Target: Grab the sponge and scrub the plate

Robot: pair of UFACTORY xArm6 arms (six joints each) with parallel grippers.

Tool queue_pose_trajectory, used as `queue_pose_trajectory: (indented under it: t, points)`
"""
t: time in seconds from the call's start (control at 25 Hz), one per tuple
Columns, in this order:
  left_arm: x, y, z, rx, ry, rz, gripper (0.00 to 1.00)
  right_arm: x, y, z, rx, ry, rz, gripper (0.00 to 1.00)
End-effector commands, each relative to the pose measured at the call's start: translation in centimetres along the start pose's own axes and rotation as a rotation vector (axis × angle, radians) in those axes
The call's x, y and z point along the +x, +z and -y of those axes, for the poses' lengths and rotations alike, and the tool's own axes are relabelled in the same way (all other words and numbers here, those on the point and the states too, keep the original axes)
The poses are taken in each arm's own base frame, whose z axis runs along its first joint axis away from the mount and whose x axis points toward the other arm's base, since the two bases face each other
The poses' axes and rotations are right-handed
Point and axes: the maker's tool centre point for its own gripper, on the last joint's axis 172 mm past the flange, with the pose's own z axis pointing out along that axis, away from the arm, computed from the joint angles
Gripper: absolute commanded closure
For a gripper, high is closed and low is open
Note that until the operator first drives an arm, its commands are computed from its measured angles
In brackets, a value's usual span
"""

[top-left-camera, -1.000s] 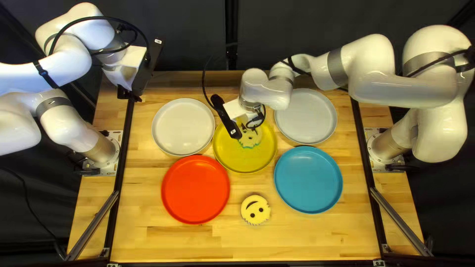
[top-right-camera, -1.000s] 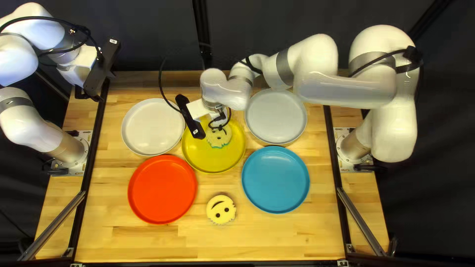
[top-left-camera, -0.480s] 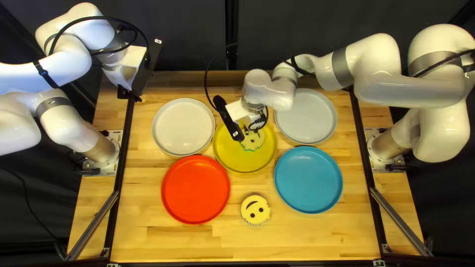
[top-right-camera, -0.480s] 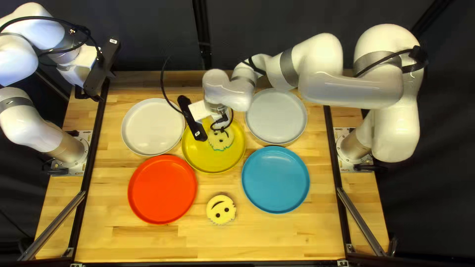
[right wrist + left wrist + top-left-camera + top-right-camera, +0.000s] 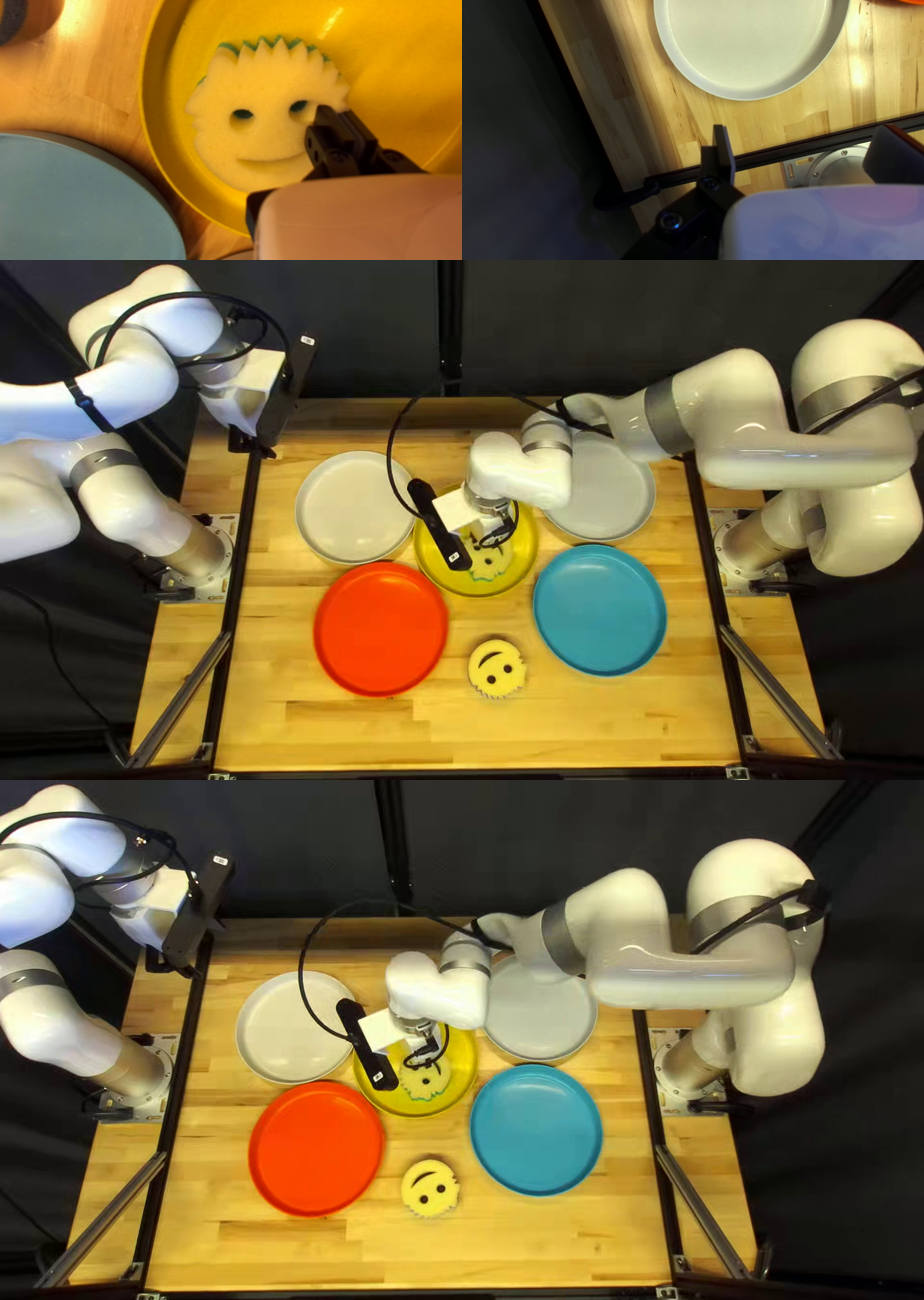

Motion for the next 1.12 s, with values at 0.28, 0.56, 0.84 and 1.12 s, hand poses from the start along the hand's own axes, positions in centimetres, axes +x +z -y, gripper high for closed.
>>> queue_pose_trajectory:
  t: [0.28,0.56,0.84,1.12]
  points:
    - [0.0,0.0,0.0,0.000,0.000,0.000,0.00,-0.6,-0.3,-4.7,0.037,0.051,0.001,1.00]
    - [0.0,0.0,0.0,0.000,0.000,0.000,0.00,1.7,-0.2,-1.1,0.030,0.027,-0.006,1.00]
    - [0.0,0.0,0.0,0.000,0.000,0.000,0.00,4.2,-0.3,2.3,0.006,-0.009,-0.006,1.00]
    - [0.0,0.0,0.0,0.000,0.000,0.000,0.00,3.8,0.1,-0.7,0.011,0.008,-0.004,1.00]
